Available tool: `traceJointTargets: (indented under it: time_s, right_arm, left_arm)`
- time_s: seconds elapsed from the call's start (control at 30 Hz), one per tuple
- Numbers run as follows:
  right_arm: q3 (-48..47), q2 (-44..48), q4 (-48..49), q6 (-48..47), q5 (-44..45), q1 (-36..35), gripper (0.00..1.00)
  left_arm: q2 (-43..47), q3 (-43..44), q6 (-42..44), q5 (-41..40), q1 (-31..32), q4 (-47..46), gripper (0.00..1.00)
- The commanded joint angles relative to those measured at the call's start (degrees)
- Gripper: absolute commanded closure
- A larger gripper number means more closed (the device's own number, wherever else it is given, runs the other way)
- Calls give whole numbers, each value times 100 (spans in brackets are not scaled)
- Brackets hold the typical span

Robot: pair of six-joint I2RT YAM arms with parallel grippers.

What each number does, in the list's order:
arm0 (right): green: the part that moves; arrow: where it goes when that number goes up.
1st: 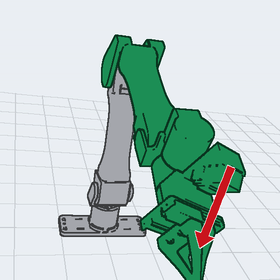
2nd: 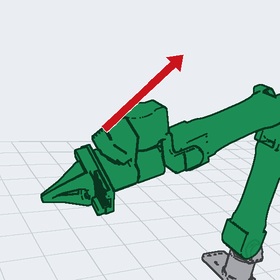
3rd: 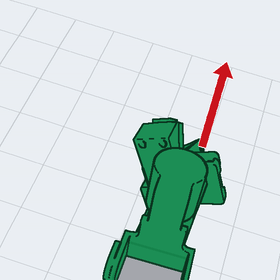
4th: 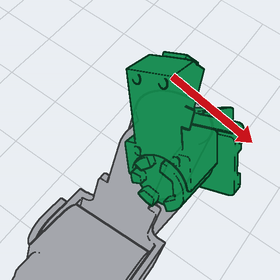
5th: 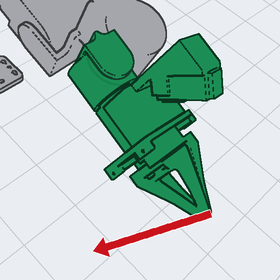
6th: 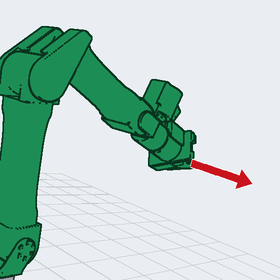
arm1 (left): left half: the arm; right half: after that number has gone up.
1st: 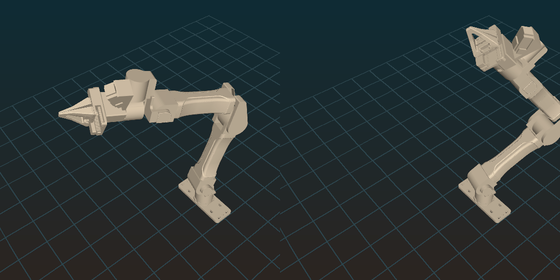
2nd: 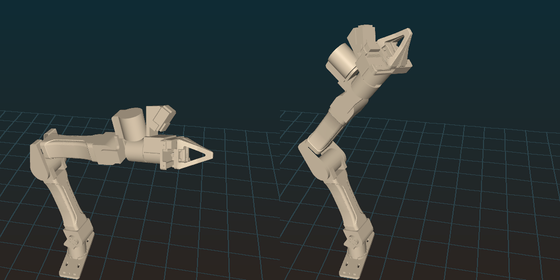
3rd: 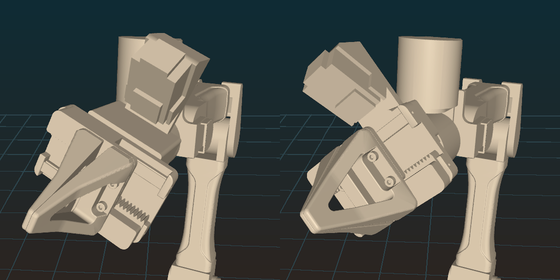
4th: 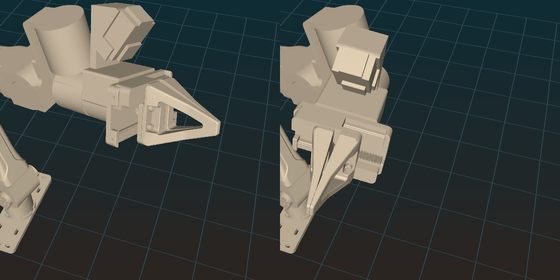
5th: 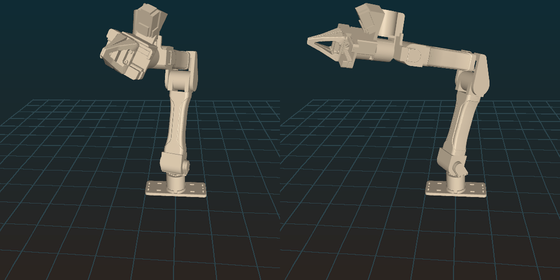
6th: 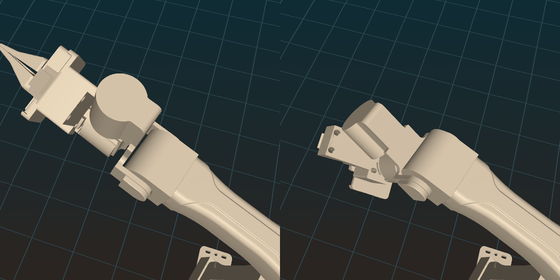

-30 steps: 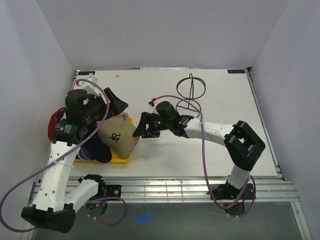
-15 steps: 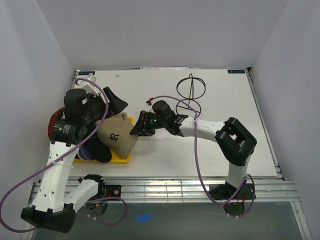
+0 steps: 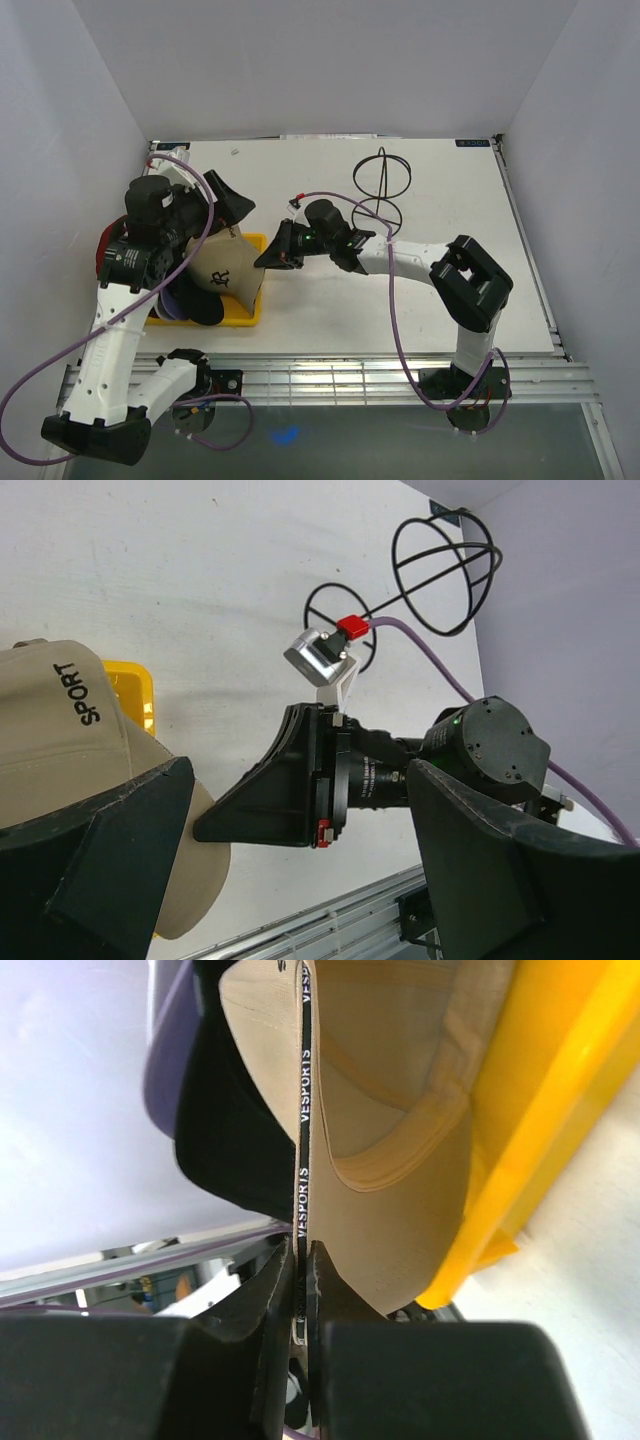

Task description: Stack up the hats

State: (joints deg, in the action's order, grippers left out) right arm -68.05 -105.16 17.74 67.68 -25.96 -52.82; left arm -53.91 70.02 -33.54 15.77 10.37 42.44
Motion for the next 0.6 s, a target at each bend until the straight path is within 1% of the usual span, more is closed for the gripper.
traceJointTargets:
  time_s: [0.0, 0.13, 0.3, 0.37, 0.57]
  right_arm:
    - [2, 277, 879, 535, -121, -18, 92]
    - [-94, 514, 846, 711, 46, -9, 92]
    - [-270, 751, 662, 835, 389, -9, 92]
    - [-253, 813, 564, 826, 477, -9, 92]
    - [108, 1226, 1012, 1159, 794, 52, 92]
  left_arm:
    - [30, 424, -284, -13, 18, -331, 2]
    - [-23, 819, -767, -74, 26, -710, 2]
    - [-120, 1382, -1049, -311, 18, -1105, 2]
    - [-172, 1601, -1137, -460, 26, -1132, 2]
    - [-85, 1717, -1304, -610, 26, -1404, 2]
